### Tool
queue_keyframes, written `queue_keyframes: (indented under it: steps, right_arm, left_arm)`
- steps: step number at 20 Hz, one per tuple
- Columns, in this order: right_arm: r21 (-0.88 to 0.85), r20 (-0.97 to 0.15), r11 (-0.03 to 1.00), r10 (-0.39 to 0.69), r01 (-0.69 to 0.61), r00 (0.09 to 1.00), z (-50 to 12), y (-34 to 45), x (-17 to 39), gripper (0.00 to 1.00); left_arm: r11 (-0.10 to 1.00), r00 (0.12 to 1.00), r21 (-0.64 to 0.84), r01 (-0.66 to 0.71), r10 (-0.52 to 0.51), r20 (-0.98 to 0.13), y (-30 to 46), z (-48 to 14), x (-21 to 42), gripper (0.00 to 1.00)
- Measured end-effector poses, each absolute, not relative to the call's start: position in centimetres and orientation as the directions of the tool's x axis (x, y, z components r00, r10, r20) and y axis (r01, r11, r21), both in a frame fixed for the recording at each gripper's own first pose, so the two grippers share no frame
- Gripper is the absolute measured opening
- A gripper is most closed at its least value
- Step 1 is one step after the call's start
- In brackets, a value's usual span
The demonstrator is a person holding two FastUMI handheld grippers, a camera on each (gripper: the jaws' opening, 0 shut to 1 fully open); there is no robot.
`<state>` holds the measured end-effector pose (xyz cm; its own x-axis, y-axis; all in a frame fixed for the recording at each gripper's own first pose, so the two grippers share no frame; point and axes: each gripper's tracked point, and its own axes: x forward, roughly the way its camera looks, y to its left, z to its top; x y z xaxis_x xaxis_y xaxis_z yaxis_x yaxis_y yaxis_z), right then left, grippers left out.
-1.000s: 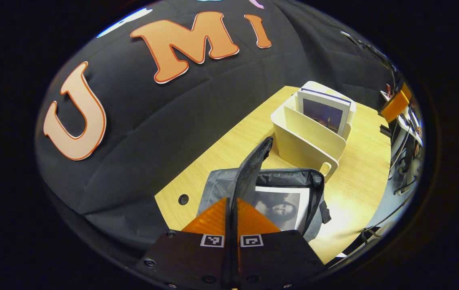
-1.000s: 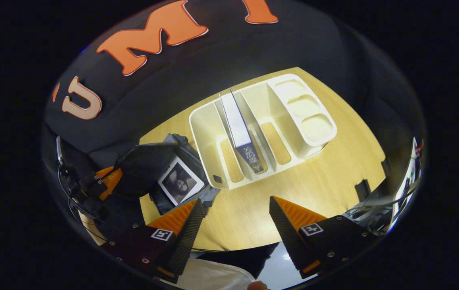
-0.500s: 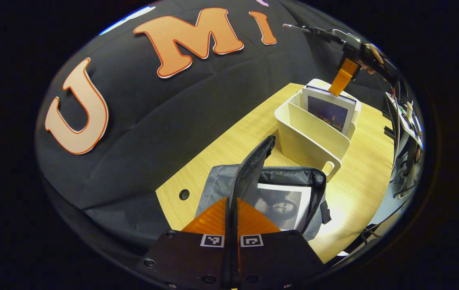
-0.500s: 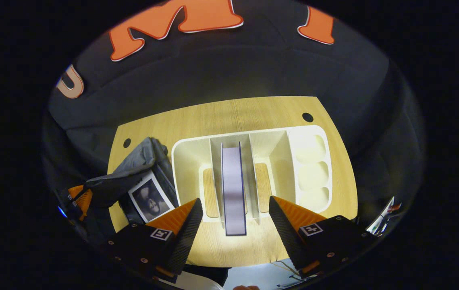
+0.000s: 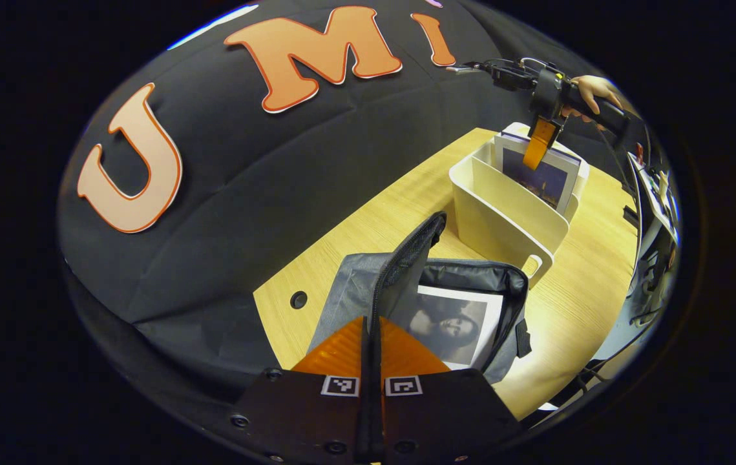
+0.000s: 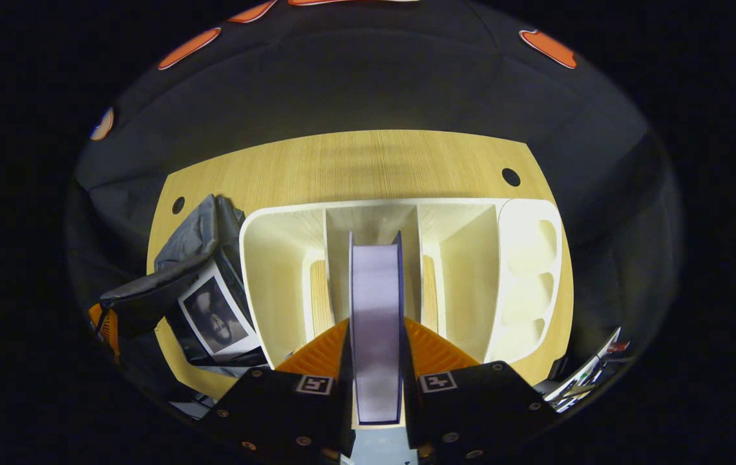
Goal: Open the schoolbag, grab two books from the bookshelf and put them into the schoolbag.
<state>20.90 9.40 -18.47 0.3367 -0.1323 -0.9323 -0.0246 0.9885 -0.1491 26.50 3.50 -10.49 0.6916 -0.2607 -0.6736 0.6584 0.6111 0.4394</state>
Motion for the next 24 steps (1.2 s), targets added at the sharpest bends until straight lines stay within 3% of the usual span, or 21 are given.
queue_keyframes:
  steps: [4,14,18,19,20,21,24]
  right_arm:
    - [-0.158,-0.928,0.987,-0.149,0.002,0.341,-17.1,9.7,20.2,0.31]
    - [-0.17,-0.853,0.984,-0.174,0.052,0.493,-5.9,9.6,16.0,0.31]
    - [-0.024,-0.81,0.995,-0.077,0.097,0.582,-0.8,10.3,11.5,0.3]
    - [0.008,-0.792,0.995,-0.056,0.103,0.608,0.1,10.3,10.1,0.19]
    - [0.053,-0.771,0.993,-0.025,0.104,0.636,0.9,10.8,8.6,0.19]
    - [0.101,-0.754,0.989,0.007,0.107,0.656,1.3,11.3,7.5,0.29]
    - [0.28,-0.695,0.954,0.127,0.103,0.708,0.9,13.3,4.6,0.29]
  left_arm:
    - [0.604,0.686,0.438,0.666,-0.267,-0.677,3.2,-10.8,26.4,0.01]
    - [0.567,0.675,0.444,0.694,-0.297,-0.675,2.9,-10.7,26.3,0.01]
    - [0.559,0.675,0.448,0.697,-0.303,-0.673,3.2,-10.2,26.9,0.0]
    - [0.56,0.676,0.449,0.696,-0.301,-0.673,3.3,-10.0,27.2,0.0]
    - [0.558,0.675,0.45,0.697,-0.3,-0.674,3.4,-9.9,27.4,0.01]
    - [0.556,0.677,0.454,0.697,-0.301,-0.671,3.4,-9.6,27.6,0.01]
    - [0.55,0.682,0.464,0.695,-0.298,-0.668,3.6,-9.2,27.8,0.0]
